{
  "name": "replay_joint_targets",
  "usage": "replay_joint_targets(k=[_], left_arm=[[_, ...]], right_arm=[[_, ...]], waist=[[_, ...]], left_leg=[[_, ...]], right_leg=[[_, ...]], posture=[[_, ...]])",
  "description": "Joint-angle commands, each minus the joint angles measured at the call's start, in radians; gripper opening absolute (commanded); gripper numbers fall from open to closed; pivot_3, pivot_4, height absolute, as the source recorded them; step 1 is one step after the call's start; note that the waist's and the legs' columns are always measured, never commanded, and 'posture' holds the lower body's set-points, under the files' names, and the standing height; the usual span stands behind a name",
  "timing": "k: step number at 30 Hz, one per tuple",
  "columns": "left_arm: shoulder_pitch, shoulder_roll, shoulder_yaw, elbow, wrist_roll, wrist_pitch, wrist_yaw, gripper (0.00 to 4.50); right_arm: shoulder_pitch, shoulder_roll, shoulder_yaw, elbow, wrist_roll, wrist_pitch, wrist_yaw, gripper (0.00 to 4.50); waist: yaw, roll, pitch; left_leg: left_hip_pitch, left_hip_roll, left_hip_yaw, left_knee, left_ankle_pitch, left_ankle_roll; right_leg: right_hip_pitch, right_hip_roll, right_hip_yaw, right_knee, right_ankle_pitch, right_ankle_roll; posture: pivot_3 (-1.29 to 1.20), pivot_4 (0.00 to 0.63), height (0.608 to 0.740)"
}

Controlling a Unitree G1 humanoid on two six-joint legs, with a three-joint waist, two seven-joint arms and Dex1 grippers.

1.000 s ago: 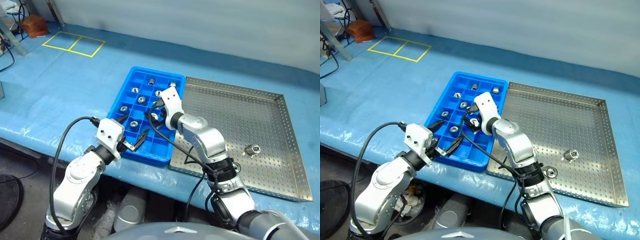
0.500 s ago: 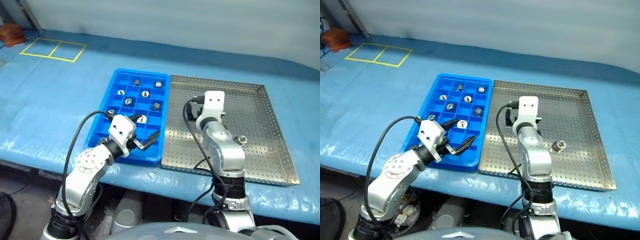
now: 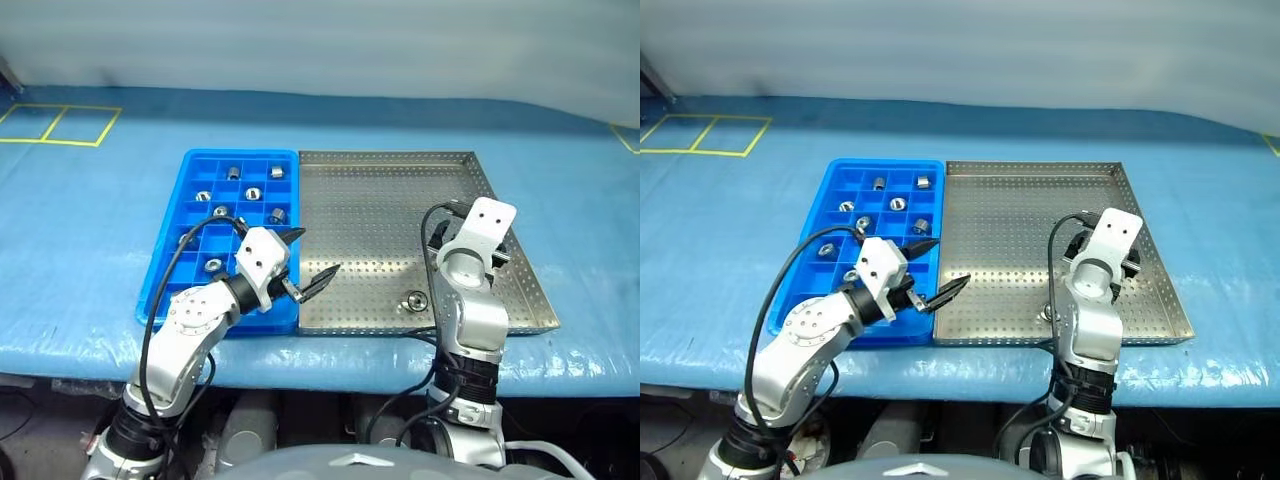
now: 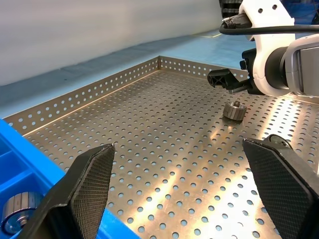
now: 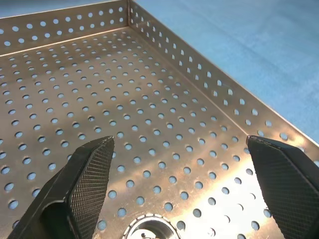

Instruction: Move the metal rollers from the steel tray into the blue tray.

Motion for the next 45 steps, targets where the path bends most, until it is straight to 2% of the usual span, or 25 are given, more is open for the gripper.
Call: replay_joint_targets(k=[1,5,17,22,25,31,32,37,45], left_arm=[[-0.016,-0.004,-0.019,-0.019,-0.008,-0.017,-0.014,4.50],[-0.020,0.003,-0.034,-0.025,-0.007,-0.011,-0.025,4.50],[-0.004,0.003,-0.031,-0.037,-0.005,-0.005,-0.021,4.50],[0.002,0.002,-0.031,-0.035,-0.005,-0.008,-0.018,4.50],[0.004,0.001,-0.032,-0.035,-0.003,-0.009,-0.016,4.50],[0.005,0.000,-0.034,-0.032,-0.003,-0.013,-0.016,4.50],[0.006,0.000,-0.034,-0.032,-0.002,-0.013,-0.016,4.50],[0.011,-0.005,-0.031,-0.033,0.006,-0.022,-0.002,4.50],[0.050,-0.033,0.009,-0.049,0.026,-0.043,0.076,4.50]], right_arm=[[-0.039,0.094,-0.038,-0.011,0.071,0.037,-0.016,4.47],[-0.068,0.100,-0.064,0.012,0.153,0.090,-0.004,4.47],[-0.078,0.080,-0.093,0.085,0.140,0.111,-0.137,4.47],[-0.079,0.094,-0.123,0.104,0.190,0.141,-0.128,4.47],[-0.078,0.097,-0.123,0.098,0.204,0.156,-0.136,3.88],[-0.087,0.104,-0.090,0.052,0.210,0.191,-0.144,1.96],[-0.089,0.107,-0.084,0.041,0.213,0.200,-0.144,1.80],[-0.110,0.107,-0.029,-0.009,0.232,0.246,-0.112,1.80],[-0.141,0.012,0.206,-0.034,0.255,0.319,0.110,1.80]], waist=[[-0.003,0.000,0.000],[-0.004,0.000,0.000],[-0.001,0.000,0.000],[0.000,0.000,0.000],[0.000,0.000,0.000],[0.002,0.000,0.000],[0.002,0.000,0.000],[0.001,0.001,0.000],[0.006,0.001,0.001]], left_leg=[[0.000,0.001,0.000,0.000,0.000,0.000],[0.000,0.004,0.000,0.000,0.000,0.001],[0.000,0.004,0.000,0.000,0.000,0.001],[0.000,0.004,0.001,0.000,0.000,0.001],[0.000,0.004,0.000,0.000,0.000,0.001],[0.000,0.005,0.000,0.000,0.000,0.001],[0.000,0.005,0.000,-0.001,0.000,0.001],[-0.001,0.005,0.001,-0.001,0.000,0.001],[-0.001,0.006,0.000,-0.002,0.000,0.001]], right_leg=[[0.000,0.000,0.000,0.001,0.000,0.000],[0.000,0.000,0.001,0.002,0.000,0.000],[-0.001,0.000,0.001,0.001,0.000,0.000],[-0.001,0.000,0.001,0.001,0.000,-0.001],[-0.001,0.000,0.001,0.001,0.000,-0.001],[-0.001,0.001,0.001,0.001,0.000,-0.001],[-0.001,0.001,0.001,0.000,0.000,-0.001],[-0.002,0.000,0.001,0.000,0.000,-0.001],[-0.002,0.001,0.000,0.000,-0.001,-0.002]], posture=[[0.13,0.150,0.740],[0.14,0.150,0.740],[0.17,0.150,0.740],[0.17,0.150,0.740],[0.17,0.150,0.740],[0.17,0.150,0.740],[0.17,0.150,0.740],[0.18,0.150,0.740],[0.24,0.150,0.740]])
